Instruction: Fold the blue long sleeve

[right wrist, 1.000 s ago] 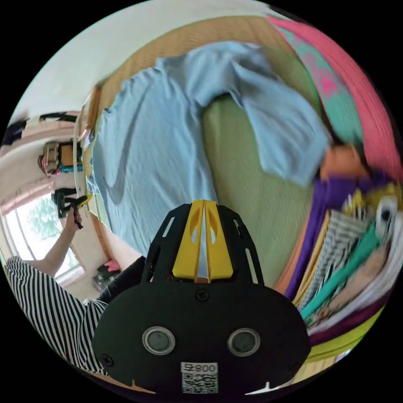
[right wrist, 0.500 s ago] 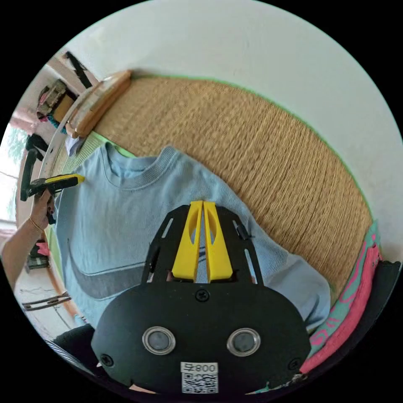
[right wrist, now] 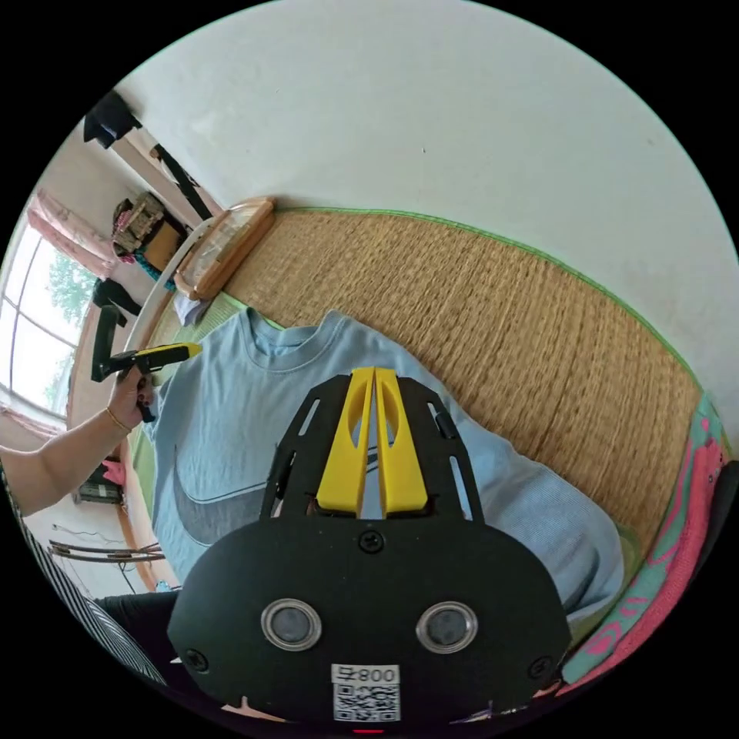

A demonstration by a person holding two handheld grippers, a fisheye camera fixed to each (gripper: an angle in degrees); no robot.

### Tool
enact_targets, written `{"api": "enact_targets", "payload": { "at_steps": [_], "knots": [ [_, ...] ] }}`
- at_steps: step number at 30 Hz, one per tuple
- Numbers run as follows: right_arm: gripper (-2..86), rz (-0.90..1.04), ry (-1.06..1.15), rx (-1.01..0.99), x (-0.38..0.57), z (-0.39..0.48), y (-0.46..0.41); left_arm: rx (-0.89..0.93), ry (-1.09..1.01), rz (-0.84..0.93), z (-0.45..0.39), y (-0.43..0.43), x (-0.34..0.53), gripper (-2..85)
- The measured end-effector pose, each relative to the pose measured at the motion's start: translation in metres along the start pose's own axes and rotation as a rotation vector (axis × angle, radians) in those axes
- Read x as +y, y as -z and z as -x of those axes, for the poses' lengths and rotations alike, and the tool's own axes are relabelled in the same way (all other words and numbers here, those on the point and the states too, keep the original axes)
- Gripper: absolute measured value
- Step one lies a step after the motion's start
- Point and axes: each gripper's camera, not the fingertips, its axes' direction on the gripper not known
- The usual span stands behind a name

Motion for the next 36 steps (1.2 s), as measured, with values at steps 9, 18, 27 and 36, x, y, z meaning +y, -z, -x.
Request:
{"api": "enact_targets", "payload": {
  "at_steps": [9,18,27,36],
  "knots": [
    [-0.1,0.088,-0.047,-0.008,-0.028,0.006,-0.046,-0.012,0.055,0.068,-0.029,-0.096,-0.047,0.1],
    [0.0,-0.173,-0.186,-0.007,0.077,-0.034,0.051,0.119,-0.068,0.013,-0.093,-0.165,-0.056,0.2],
    [0.0,-0.077,-0.399,0.033,0.139,-0.097,0.044,0.065,-0.045,0.108,-0.131,-0.265,-0.058,0.4],
    [1.6,-0.143,-0.514,0.184,0.296,-0.088,0.133,0.390,-0.292,0.181,-0.246,-0.353,-0.038,4.5]
  ]
}}
